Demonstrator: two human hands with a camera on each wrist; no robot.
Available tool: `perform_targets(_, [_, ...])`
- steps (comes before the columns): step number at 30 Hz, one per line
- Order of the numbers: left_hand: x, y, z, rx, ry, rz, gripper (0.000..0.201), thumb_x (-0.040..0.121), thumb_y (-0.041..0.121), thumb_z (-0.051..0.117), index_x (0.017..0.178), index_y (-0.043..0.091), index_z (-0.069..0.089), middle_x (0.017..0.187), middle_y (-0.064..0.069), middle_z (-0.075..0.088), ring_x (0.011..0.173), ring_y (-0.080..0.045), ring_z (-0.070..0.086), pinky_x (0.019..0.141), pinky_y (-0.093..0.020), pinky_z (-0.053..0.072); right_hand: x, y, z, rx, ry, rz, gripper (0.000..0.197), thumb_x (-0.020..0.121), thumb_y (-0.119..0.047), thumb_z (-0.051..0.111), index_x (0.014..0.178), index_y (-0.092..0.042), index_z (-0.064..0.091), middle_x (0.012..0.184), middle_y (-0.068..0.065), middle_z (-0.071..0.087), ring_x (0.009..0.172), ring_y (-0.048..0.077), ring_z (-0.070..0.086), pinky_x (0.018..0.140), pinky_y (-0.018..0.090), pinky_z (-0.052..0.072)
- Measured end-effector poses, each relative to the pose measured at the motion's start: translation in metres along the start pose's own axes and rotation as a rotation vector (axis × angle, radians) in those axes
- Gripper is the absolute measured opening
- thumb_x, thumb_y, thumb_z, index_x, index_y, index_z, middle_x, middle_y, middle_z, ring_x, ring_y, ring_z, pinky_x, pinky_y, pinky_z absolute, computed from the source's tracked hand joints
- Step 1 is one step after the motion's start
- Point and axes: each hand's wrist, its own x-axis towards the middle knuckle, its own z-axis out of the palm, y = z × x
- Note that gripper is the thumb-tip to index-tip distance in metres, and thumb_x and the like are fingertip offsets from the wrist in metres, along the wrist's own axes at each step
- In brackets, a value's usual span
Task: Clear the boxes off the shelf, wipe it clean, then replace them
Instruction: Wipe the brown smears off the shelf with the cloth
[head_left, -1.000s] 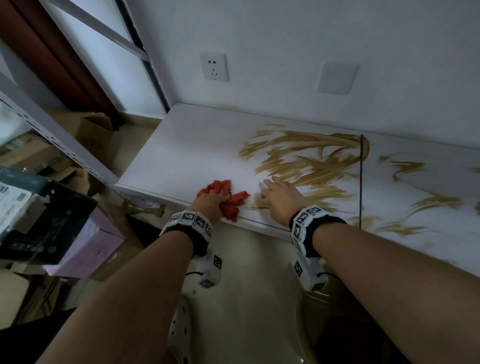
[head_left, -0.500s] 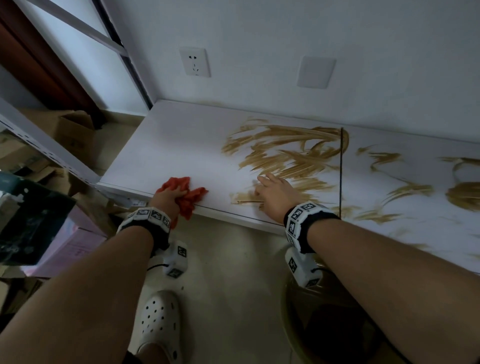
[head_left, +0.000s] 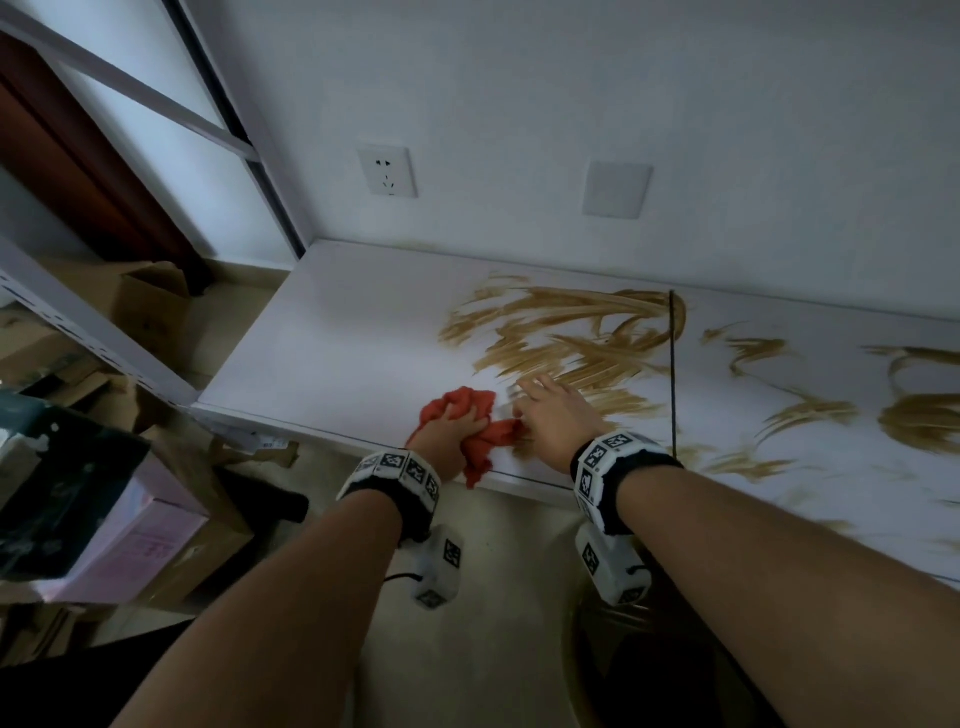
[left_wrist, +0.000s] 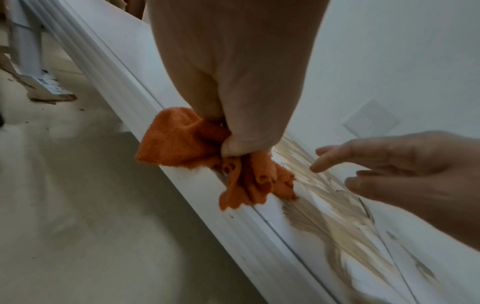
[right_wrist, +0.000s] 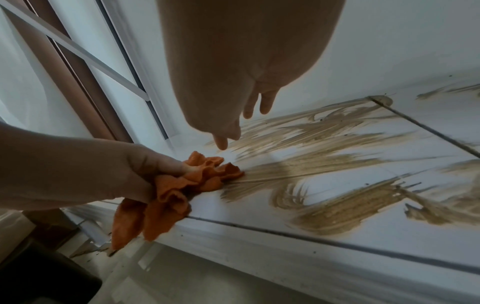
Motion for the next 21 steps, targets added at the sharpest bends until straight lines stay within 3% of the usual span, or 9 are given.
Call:
perform_targets(2, [-0.007,0.003,-0.009,-0.073,-0.064,0.002,0.061,0.089,0.000,0.053,0.144,0.024,0.040,0.155,-0.002,0.028,0.140,-0.021,0.031,0.112,-0.025,0.026,0.000,-0.005,-0.001,0.023,-0.003,-0.002,0.054,0.087,-0.003,0.046,0.139,-0.015,0.039,0.158,0.005,0.011,0.147,0.022,0.001,0.118,0.039,0.007])
perform_targets(4, [-0.014,0.002,-0.021,-0.132,-0.049,-0.020,0.059,0.090,-0.004,0.045,0.141,0.024,0.044,0.152,-0.002,0.032,0.136,-0.020,0.037,0.105,-0.018,0.030,0.001,-0.012,-0.001,0.035,-0.011,-0.017,0.058,0.087,-0.001,0.045,0.143,-0.015,0.034,0.159,0.005,0.007,0.147,0.022,-0.001,0.119,0.038,0.006])
perform_targets(8, [-0.028,-0.022,-0.037,-0.073,0.132,0.002,0.060,0.084,-0.003,0.047,0.137,0.025,0.050,0.155,0.003,0.028,0.139,-0.020,0.033,0.116,-0.027,0.023,0.009,-0.023,0.008,0.011,0.010,-0.050,0.062,0.088,0.001,0.042,0.147,-0.014,0.025,0.159,0.004,0.004,0.147,0.022,-0.001,0.119,0.036,0.007])
perform_targets(11, [-0.033,-0.050,-0.037,-0.040,0.243,0.027,0.056,0.084,-0.004,0.055,0.135,0.018,0.053,0.151,-0.001,0.035,0.137,-0.019,0.039,0.113,-0.018,0.022,0.018,-0.034,0.017,0.028,0.042,-0.070,0.058,0.093,-0.003,0.037,0.148,-0.013,0.021,0.159,0.004,0.005,0.147,0.021,0.003,0.118,0.035,0.009])
perform_targets(17, [-0.025,-0.060,-0.033,-0.032,0.141,-0.017,0.059,0.090,0.003,0.052,0.144,0.022,0.038,0.145,-0.006,0.044,0.132,-0.025,0.045,0.108,-0.026,0.032,0.045,-0.062,0.033,0.026,0.045,-0.167,0.055,0.098,-0.034,0.041,0.146,-0.015,0.024,0.158,0.005,0.013,0.146,0.022,0.012,0.118,0.036,0.016])
perform_targets(21, [-0.025,-0.069,-0.046,-0.159,0.331,-0.074,0.049,0.089,0.001,0.049,0.135,0.019,0.052,0.132,-0.005,0.059,0.122,-0.020,0.055,0.101,-0.023,0.037,0.068,-0.073,0.038,0.000,0.050,-0.207,0.063,0.094,-0.039,0.047,0.147,-0.013,0.024,0.156,0.006,0.017,0.144,0.022,0.017,0.117,0.037,0.021])
